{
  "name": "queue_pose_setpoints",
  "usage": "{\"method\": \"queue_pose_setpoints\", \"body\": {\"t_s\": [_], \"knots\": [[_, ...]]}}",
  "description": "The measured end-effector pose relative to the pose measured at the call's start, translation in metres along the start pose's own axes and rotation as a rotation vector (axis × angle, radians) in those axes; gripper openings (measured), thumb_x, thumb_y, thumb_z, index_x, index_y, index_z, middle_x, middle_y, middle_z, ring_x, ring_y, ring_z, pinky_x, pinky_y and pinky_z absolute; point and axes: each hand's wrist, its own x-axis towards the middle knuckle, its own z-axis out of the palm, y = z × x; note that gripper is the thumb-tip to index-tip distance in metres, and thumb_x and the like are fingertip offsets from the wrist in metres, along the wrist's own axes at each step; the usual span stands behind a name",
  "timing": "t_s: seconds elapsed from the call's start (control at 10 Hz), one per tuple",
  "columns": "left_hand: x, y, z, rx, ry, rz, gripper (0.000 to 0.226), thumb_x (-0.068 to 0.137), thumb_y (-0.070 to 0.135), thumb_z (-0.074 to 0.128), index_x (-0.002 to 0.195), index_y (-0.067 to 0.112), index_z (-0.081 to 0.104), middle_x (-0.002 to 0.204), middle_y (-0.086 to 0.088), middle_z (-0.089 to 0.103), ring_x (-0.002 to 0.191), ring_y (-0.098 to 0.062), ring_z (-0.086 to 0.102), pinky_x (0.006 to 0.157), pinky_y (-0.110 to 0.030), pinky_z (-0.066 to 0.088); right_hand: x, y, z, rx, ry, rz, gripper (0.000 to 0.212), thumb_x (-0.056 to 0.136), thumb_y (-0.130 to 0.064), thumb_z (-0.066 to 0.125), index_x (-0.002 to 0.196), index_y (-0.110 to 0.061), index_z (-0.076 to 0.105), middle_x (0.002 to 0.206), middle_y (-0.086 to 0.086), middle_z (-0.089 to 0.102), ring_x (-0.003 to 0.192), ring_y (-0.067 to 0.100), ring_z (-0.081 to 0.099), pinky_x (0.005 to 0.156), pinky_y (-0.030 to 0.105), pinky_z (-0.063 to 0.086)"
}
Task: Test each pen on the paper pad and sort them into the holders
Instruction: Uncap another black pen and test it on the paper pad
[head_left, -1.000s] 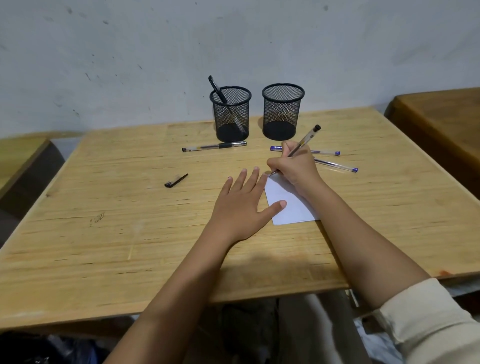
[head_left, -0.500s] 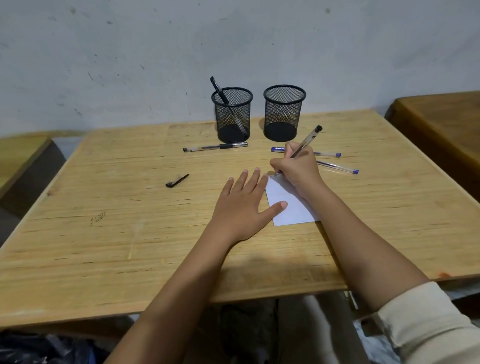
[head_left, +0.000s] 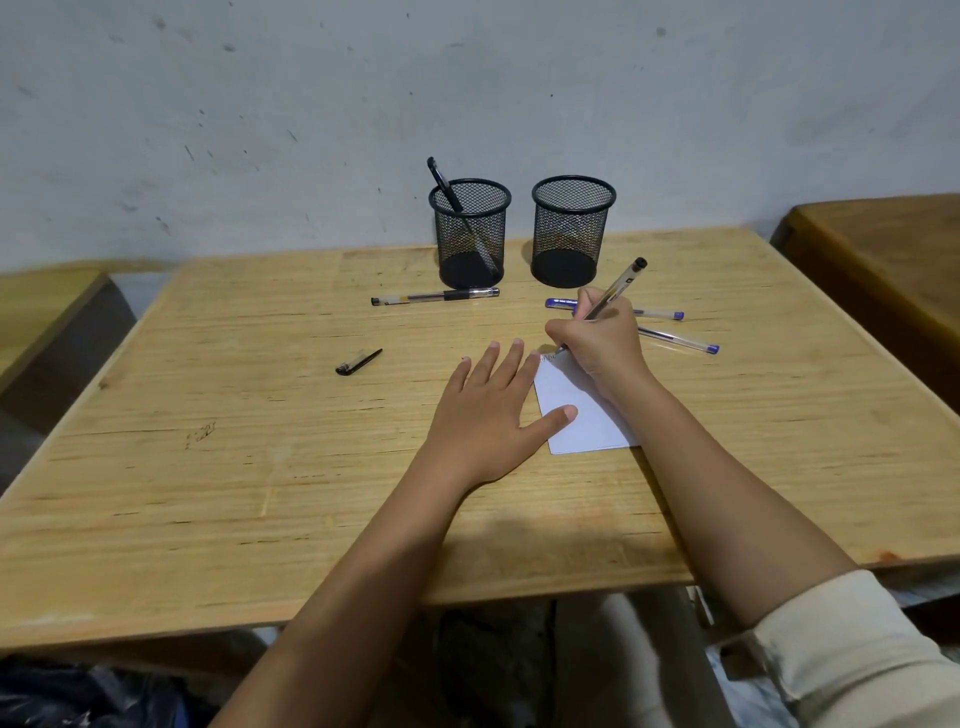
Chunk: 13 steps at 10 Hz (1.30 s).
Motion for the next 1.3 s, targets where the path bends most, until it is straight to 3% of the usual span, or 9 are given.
{"method": "queue_pose_setpoints", "body": {"t_s": [0.2, 0.6, 0.7, 0.8, 0.9, 1.0, 1.1, 1.2, 1.3], "knots": [[0.0, 0.0, 0.0, -0.001, 0.004, 0.002, 0.075, 0.089, 0.068, 0.019, 0.15, 0.03, 0.001, 0.159, 0.008, -0.007, 0.146, -0.013, -0.012, 0.119, -0.039, -0.006, -0.002, -0.002, 0.0, -0.013, 0.004, 0.018, 0.033, 0.067, -0.002, 0.065, 0.061, -0.018, 0.037, 0.064, -0.001, 0.037, 0.058, 0.011, 0.04, 0.054, 0.023, 0.035], [0.001, -0.001, 0.001, -0.003, 0.004, 0.0, 0.075, 0.089, 0.068, 0.02, 0.15, 0.029, 0.001, 0.159, 0.008, -0.007, 0.146, -0.013, -0.012, 0.119, -0.04, -0.006, -0.003, -0.003, -0.001, 0.019, 0.039, 0.008, 0.034, 0.069, 0.003, 0.064, 0.06, -0.014, 0.036, 0.06, 0.001, 0.037, 0.054, 0.011, 0.039, 0.051, 0.021, 0.036], [0.0, -0.002, 0.002, -0.012, 0.006, 0.001, 0.075, 0.089, 0.068, 0.021, 0.15, 0.029, 0.002, 0.159, 0.009, -0.006, 0.146, -0.012, -0.012, 0.119, -0.04, -0.005, -0.002, -0.002, -0.006, 0.317, 0.071, 0.01, 0.038, 0.068, 0.013, 0.061, 0.054, -0.013, 0.037, 0.048, -0.002, 0.043, 0.045, 0.009, 0.043, 0.045, 0.019, 0.04], [0.0, -0.003, 0.003, -0.023, 0.01, 0.005, 0.075, 0.088, 0.068, 0.021, 0.15, 0.029, 0.003, 0.159, 0.01, -0.007, 0.146, -0.011, -0.012, 0.119, -0.039, -0.006, -0.001, -0.002, -0.013, 0.552, 0.008, 0.044, 0.031, 0.073, 0.013, 0.064, 0.059, -0.012, 0.05, 0.054, 0.003, 0.057, 0.047, 0.01, 0.052, 0.048, 0.019, 0.044], [-0.001, -0.003, 0.003, -0.028, 0.012, 0.012, 0.075, 0.088, 0.068, 0.021, 0.15, 0.029, 0.002, 0.159, 0.01, -0.007, 0.146, -0.011, -0.012, 0.119, -0.039, -0.006, -0.003, -0.004, -0.015, 0.586, -0.081, 0.049, 0.015, 0.079, 0.01, 0.062, 0.077, -0.004, 0.064, 0.065, 0.003, 0.067, 0.061, 0.01, 0.064, 0.058, 0.017, 0.052], [-0.001, -0.003, 0.003, -0.031, 0.02, 0.011, 0.076, 0.089, 0.068, 0.023, 0.15, 0.029, 0.002, 0.159, 0.008, -0.007, 0.146, -0.012, -0.012, 0.119, -0.04, -0.006, 0.0, -0.004, -0.017, 0.666, -0.108, 0.077, 0.012, 0.082, 0.008, 0.058, 0.088, 0.002, 0.067, 0.081, 0.01, 0.068, 0.077, 0.017, 0.069, 0.068, 0.017, 0.055], [-0.002, -0.002, 0.001, -0.091, 0.055, 0.023, 0.077, 0.089, 0.067, 0.027, 0.15, 0.027, 0.001, 0.159, 0.008, -0.006, 0.146, -0.011, -0.008, 0.12, -0.039, -0.003, 0.002, -0.008, -0.02, 0.686, -0.117, 0.081, 0.013, 0.084, 0.006, 0.057, 0.093, 0.004, 0.067, 0.084, 0.012, 0.07, 0.08, 0.019, 0.07, 0.07, 0.017, 0.056], [-0.008, -0.002, -0.009, -0.306, 0.137, 0.035, 0.075, 0.091, 0.062, 0.034, 0.151, 0.024, 0.008, 0.159, 0.01, 0.0, 0.146, -0.007, 0.0, 0.12, -0.035, 0.005, 0.001, -0.02, -0.023, 0.684, -0.155, 0.06, 0.014, 0.084, 0.005, 0.057, 0.094, 0.004, 0.067, 0.084, 0.012, 0.071, 0.081, 0.02, 0.07, 0.07, 0.016, 0.056], [-0.015, -0.015, -0.023, -0.345, 0.296, -0.061, 0.061, 0.096, 0.05, 0.035, 0.147, 0.016, 0.029, 0.155, 0.002, 0.024, 0.141, -0.013, 0.023, 0.115, -0.034, 0.024, -0.001, -0.038, -0.026, 0.642, -0.2, 0.063, 0.013, 0.084, 0.006, 0.055, 0.088, 0.002, 0.067, 0.076, 0.008, 0.072, 0.077, 0.017, 0.07, 0.07, 0.015, 0.056]]}}
